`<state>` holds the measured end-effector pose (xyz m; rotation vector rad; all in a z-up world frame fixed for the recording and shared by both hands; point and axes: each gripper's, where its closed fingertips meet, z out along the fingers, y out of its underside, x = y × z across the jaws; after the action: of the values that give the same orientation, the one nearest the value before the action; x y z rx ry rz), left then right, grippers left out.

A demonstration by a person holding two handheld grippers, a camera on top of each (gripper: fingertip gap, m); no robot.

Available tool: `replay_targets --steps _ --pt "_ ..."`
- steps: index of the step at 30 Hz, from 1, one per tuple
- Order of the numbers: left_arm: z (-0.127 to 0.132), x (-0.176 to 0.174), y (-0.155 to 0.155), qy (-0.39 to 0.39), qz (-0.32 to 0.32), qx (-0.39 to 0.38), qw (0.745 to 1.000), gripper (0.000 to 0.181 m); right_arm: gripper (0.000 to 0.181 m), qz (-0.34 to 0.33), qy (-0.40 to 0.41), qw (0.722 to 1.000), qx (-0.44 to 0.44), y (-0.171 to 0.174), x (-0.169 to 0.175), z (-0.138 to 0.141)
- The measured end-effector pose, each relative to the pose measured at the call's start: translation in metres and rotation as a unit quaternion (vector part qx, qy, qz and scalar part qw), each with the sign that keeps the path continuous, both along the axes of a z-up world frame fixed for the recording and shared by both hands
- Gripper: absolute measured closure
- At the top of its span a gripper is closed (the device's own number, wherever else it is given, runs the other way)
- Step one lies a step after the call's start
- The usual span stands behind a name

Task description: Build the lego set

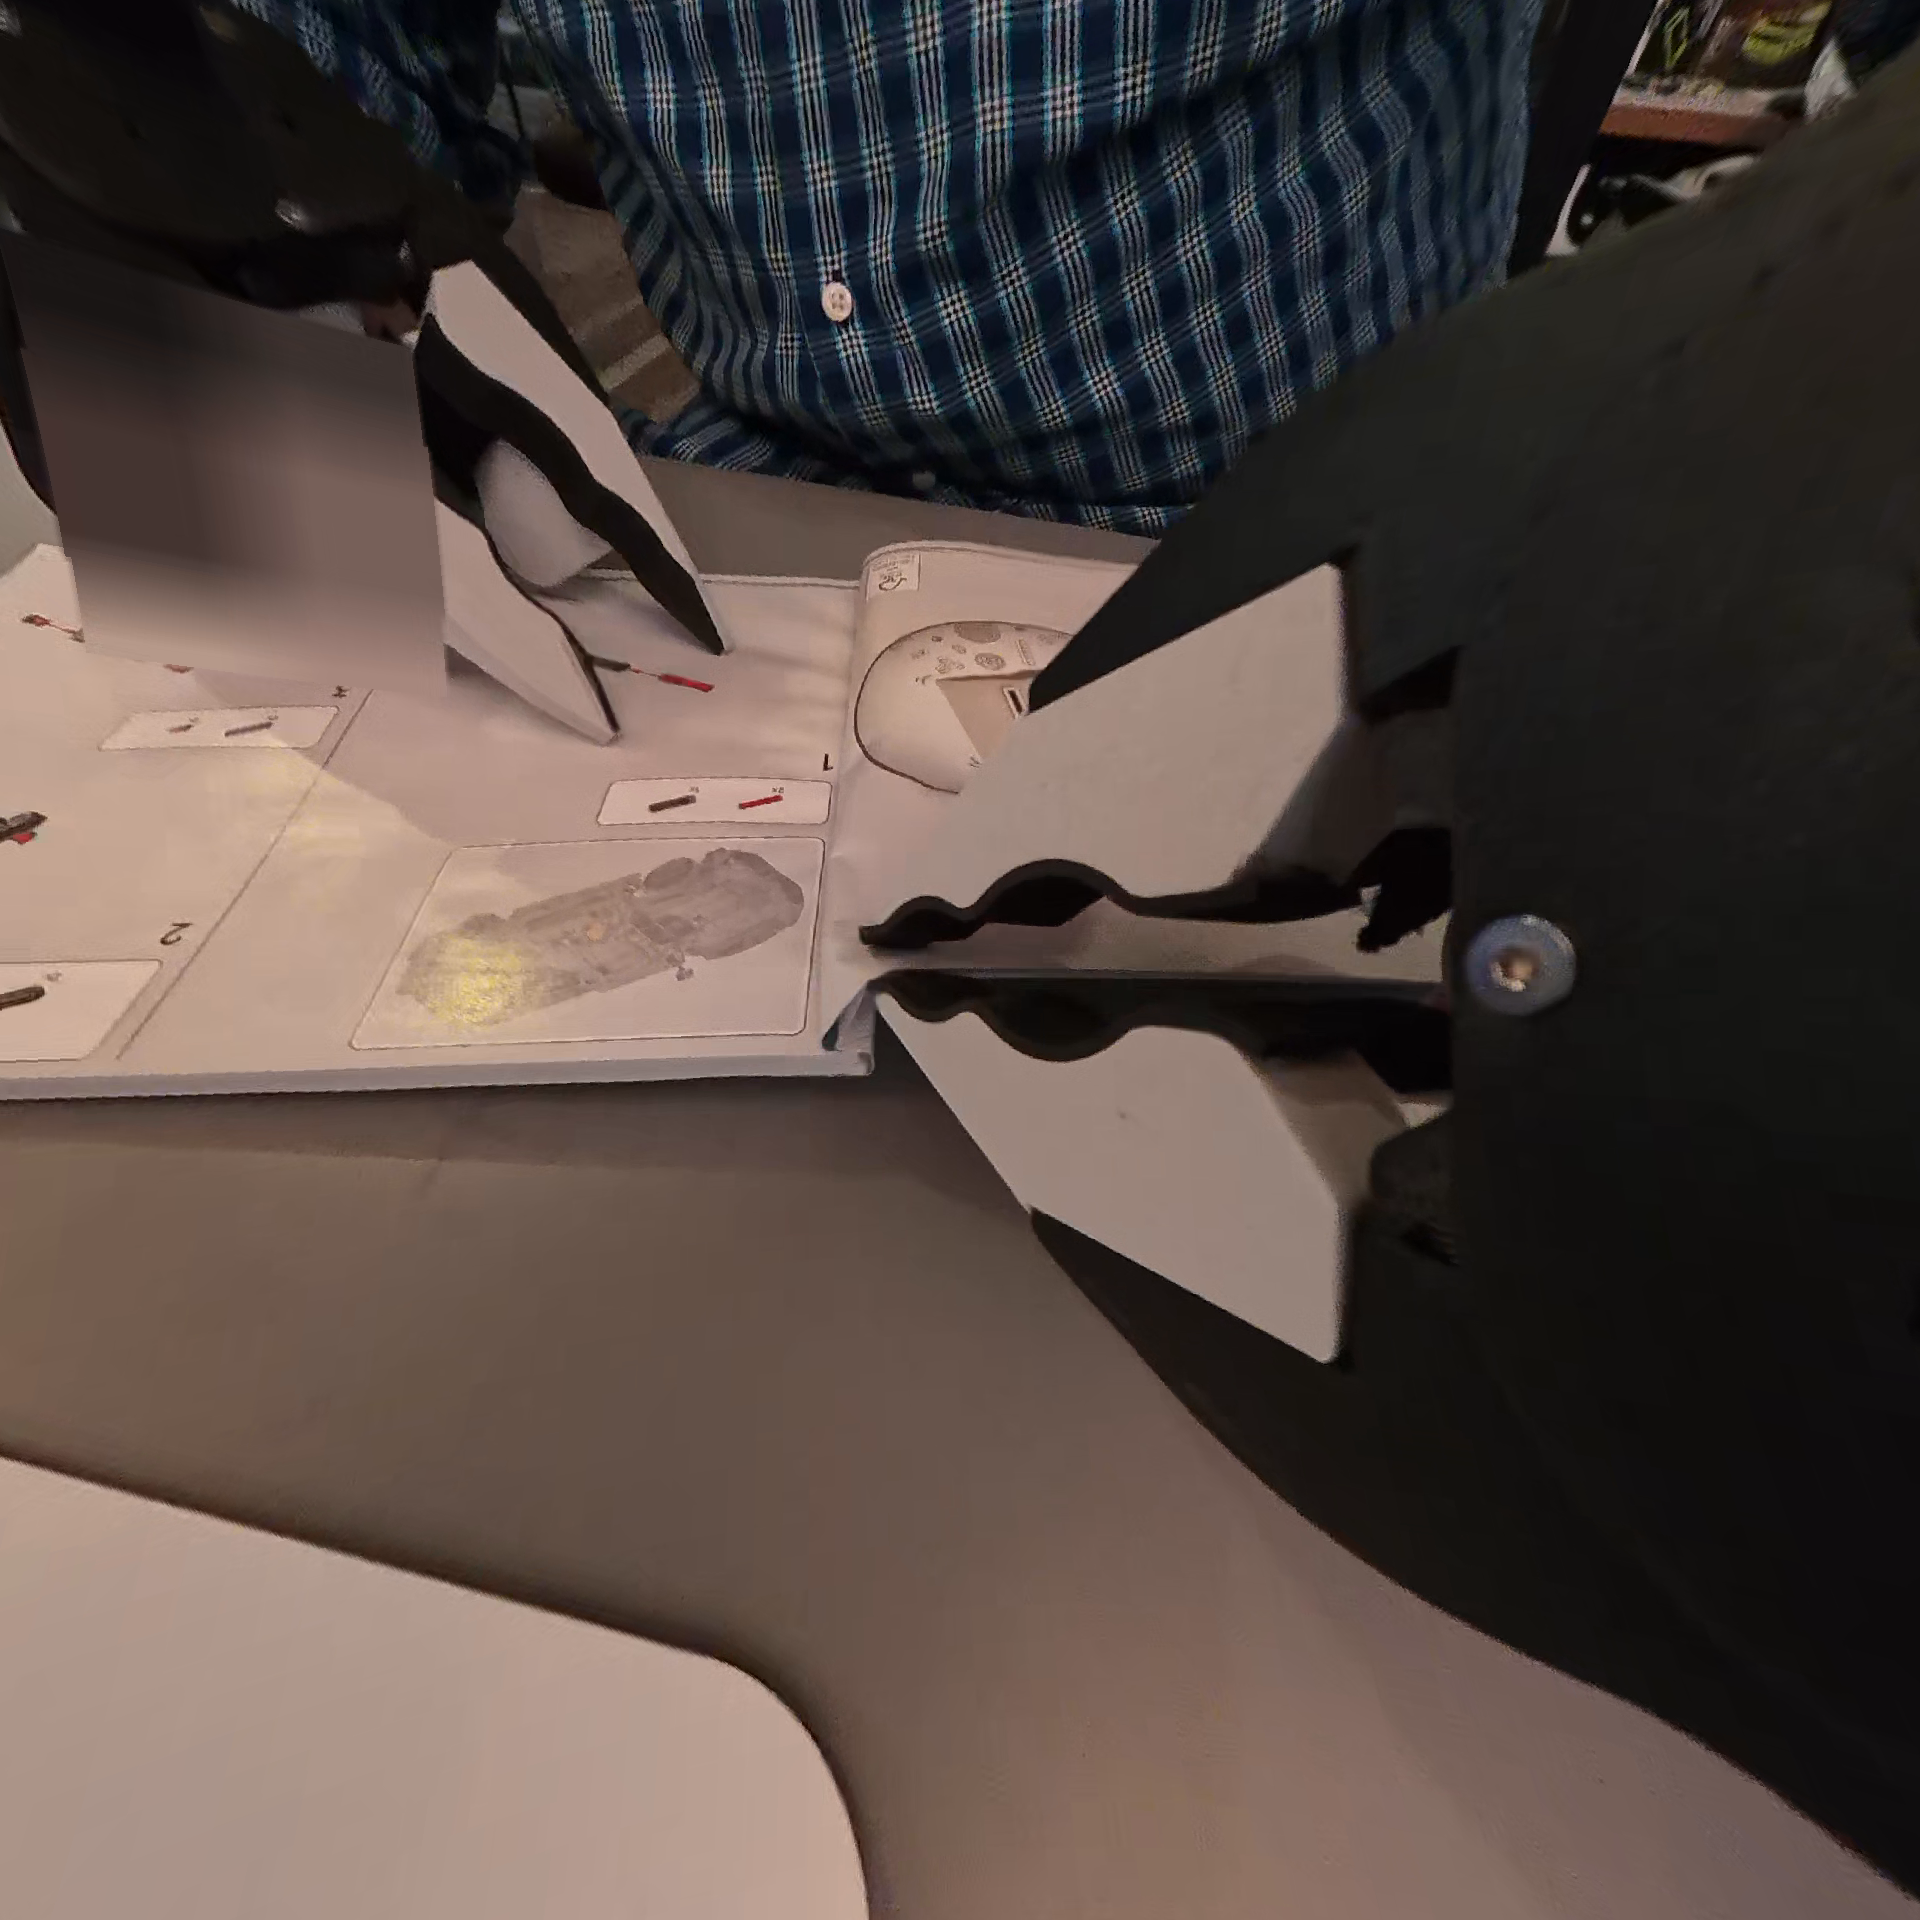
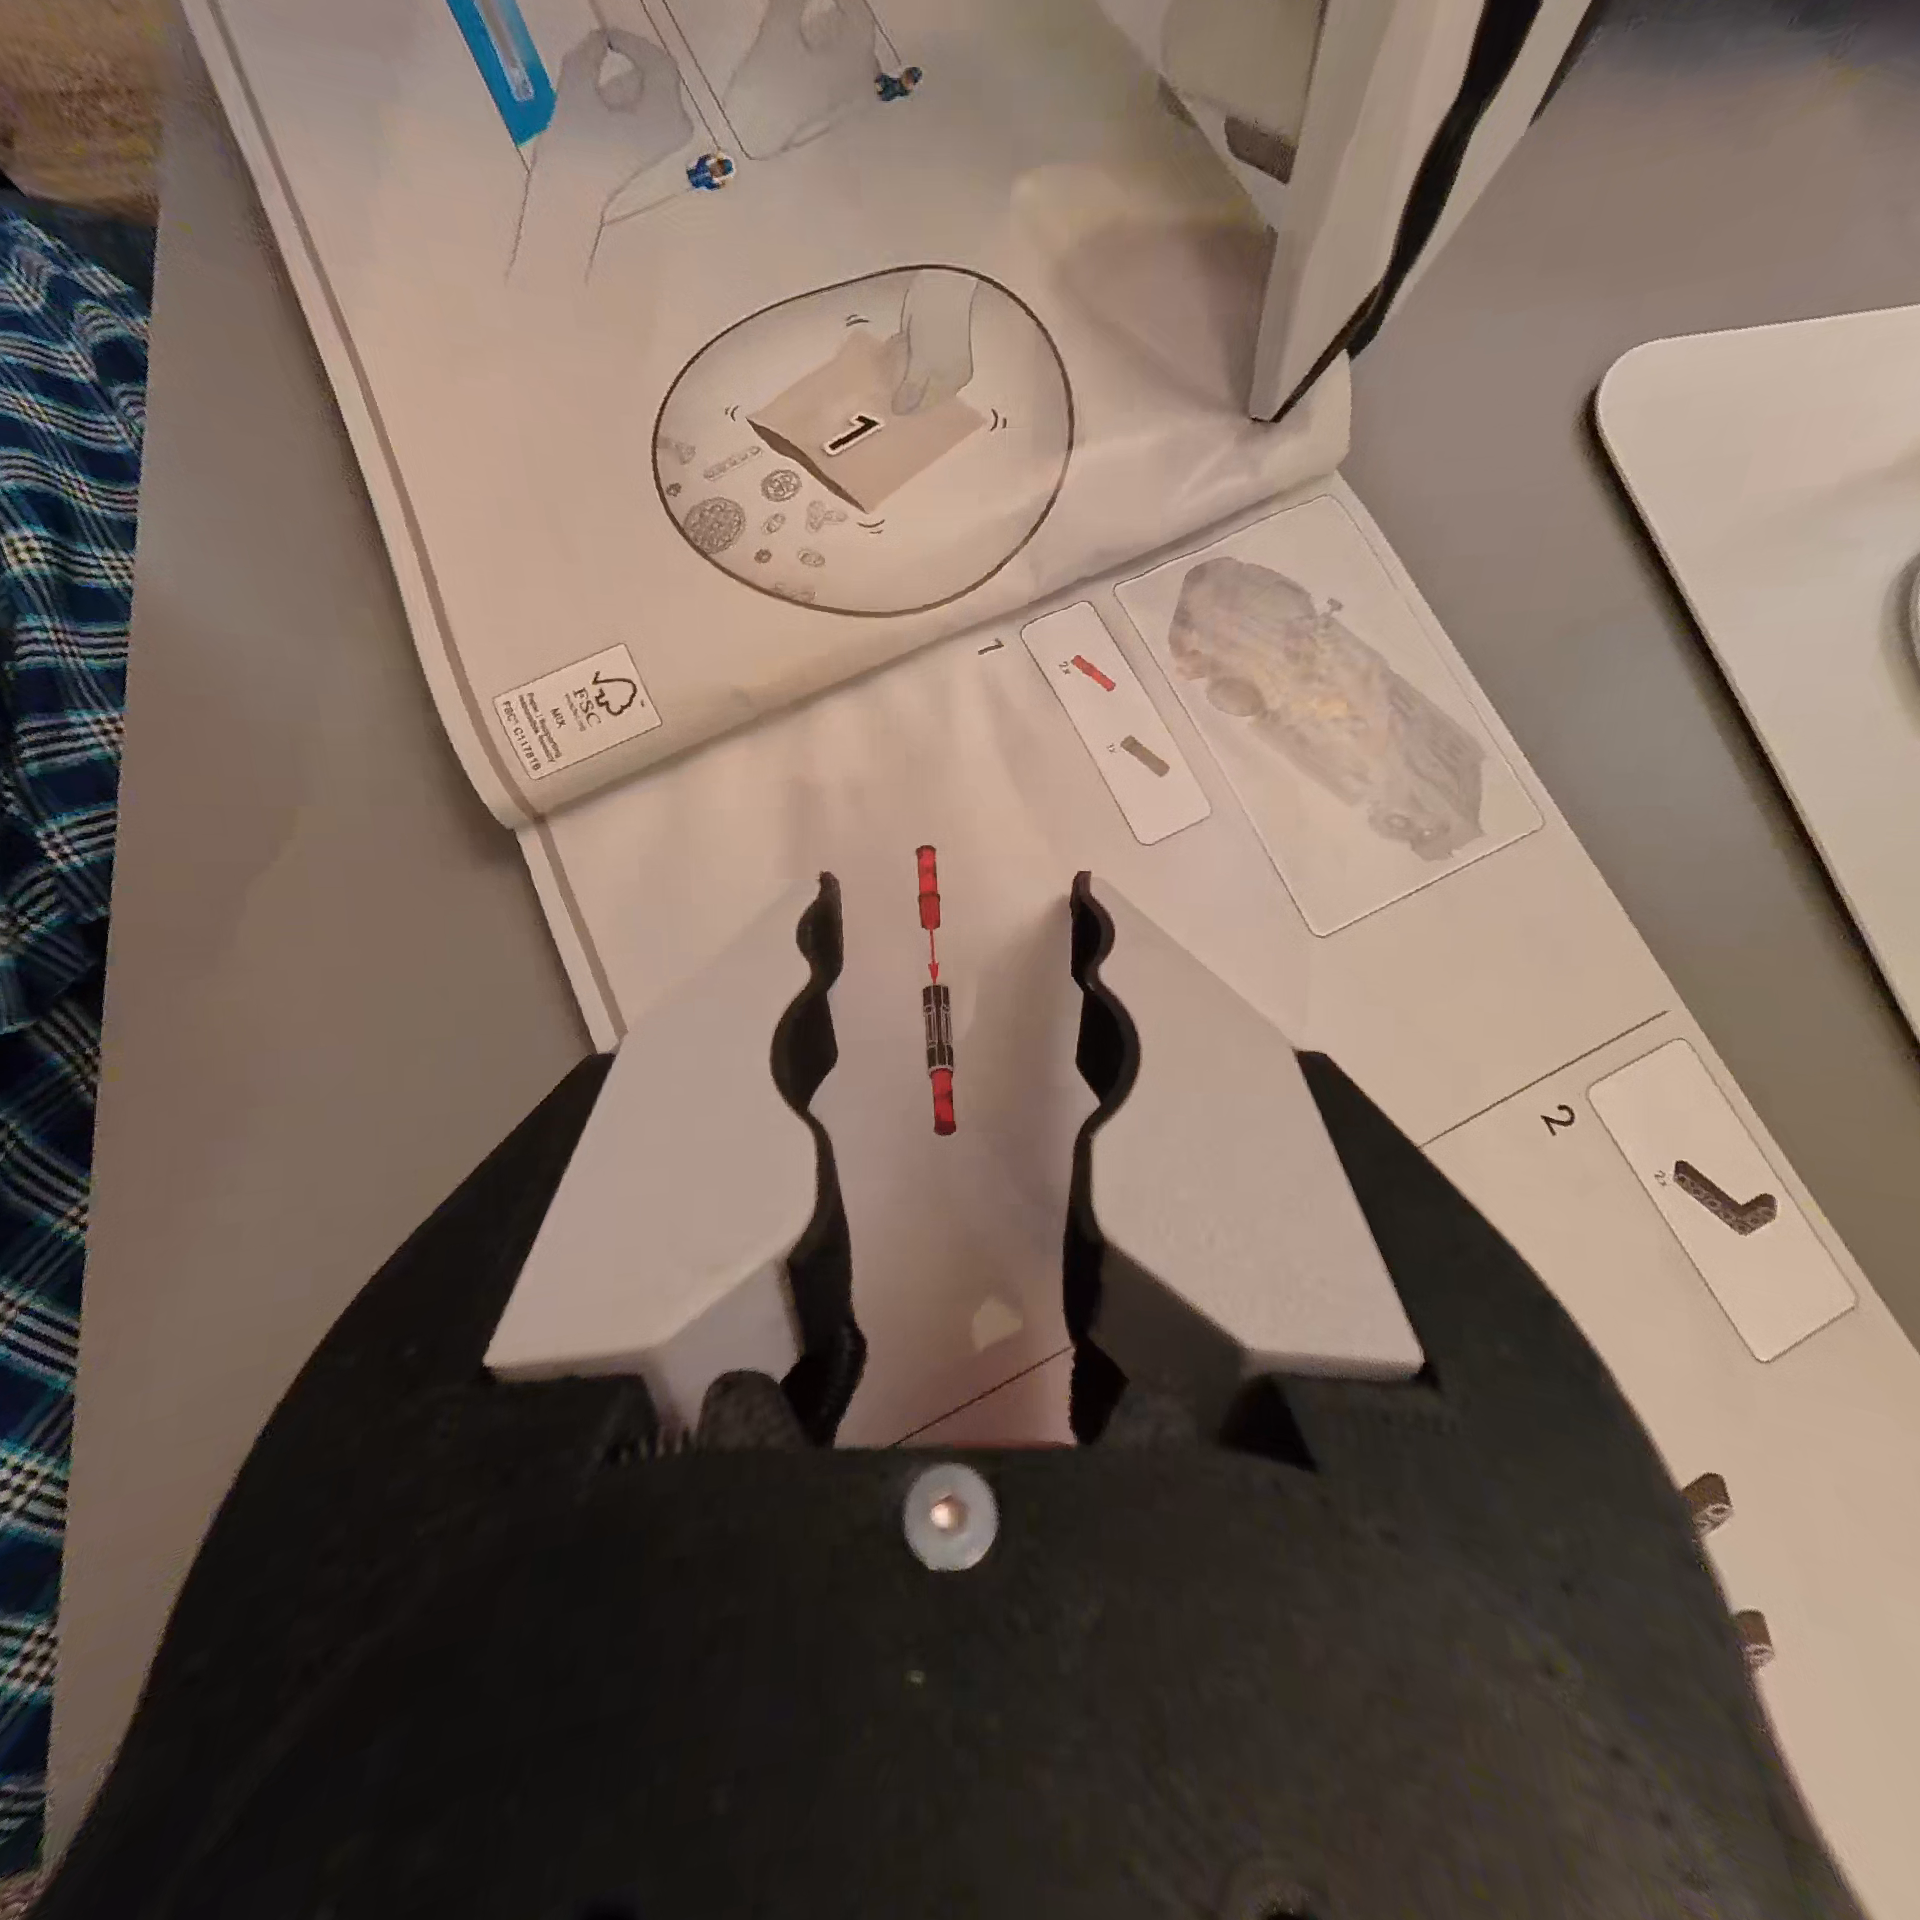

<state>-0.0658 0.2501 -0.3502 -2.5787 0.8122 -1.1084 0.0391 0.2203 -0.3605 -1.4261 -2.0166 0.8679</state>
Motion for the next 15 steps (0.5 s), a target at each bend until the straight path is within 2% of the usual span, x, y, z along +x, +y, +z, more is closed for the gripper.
replay_targets --steps 3,6,9,13,15 --pt "0.004 0.004 -0.003 0.012 -0.015 0.025 0.999 0.179 0.134 -0.002 0.019 0.999 -0.044 0.005 -0.003 0.017" --pt "0.013 0.007 -0.005 0.045 -0.035 0.060 0.997 0.180 0.122 -0.009 0.025 0.996 -0.081 0.030 -0.010 0.041" --pt "0.027 0.016 -0.006 0.071 -0.058 0.102 0.991 0.180 0.116 0.006 0.010 0.998 -0.065 0.061 -0.019 0.056" --pt "0.052 0.032 -0.009 0.097 -0.088 0.157 0.979 0.181 0.113 0.060 -0.046 0.997 -0.027 0.079 -0.026 0.071" --pt "0.062 0.040 -0.012 0.106 -0.101 0.177 0.973 0.181 0.107 0.105 -0.117 0.987 -0.019 0.078 -0.018 0.063"
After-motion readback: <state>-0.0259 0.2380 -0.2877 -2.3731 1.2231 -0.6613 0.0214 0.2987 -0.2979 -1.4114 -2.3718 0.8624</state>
